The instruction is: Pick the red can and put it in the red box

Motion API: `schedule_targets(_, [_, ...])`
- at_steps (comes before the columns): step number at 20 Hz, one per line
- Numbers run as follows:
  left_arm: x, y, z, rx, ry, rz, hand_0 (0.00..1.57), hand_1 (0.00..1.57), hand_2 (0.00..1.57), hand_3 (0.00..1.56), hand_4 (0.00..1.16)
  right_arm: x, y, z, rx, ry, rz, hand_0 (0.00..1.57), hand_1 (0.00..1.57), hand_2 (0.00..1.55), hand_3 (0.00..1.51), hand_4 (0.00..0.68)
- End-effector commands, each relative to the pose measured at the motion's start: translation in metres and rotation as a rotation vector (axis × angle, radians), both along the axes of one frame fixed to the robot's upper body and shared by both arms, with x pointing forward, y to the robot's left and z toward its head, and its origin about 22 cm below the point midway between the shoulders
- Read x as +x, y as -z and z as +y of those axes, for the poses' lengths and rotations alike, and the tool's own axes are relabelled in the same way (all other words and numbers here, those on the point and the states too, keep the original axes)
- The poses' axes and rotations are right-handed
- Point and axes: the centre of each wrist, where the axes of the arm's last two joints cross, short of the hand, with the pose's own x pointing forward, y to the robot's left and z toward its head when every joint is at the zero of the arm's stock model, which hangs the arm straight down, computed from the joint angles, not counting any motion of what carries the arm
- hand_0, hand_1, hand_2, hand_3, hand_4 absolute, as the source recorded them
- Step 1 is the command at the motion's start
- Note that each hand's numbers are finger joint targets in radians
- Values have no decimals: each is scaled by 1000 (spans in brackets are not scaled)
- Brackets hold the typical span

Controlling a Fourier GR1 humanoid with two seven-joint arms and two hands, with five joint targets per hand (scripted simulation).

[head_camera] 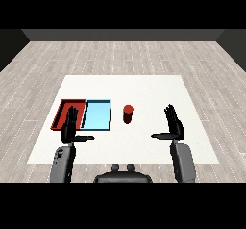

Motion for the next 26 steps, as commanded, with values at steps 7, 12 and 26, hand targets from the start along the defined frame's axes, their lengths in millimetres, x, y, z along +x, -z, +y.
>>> schedule_targets(7, [21,15,-10,12,-16,-11,0,0,0,0,0,27,2,27,57,-5,49,0,0,0,0,0])
schedule_targets(12, [-10,3,-2,8,0,-15,0,0,0,0,0,31,-4,19,66,-56,59,0,0,0,0,0])
schedule_targets(26, [-15,9,-2,-15,4,-32,0,0,0,0,0,33,24,95,128,-113,136,0,0,0,0,0])
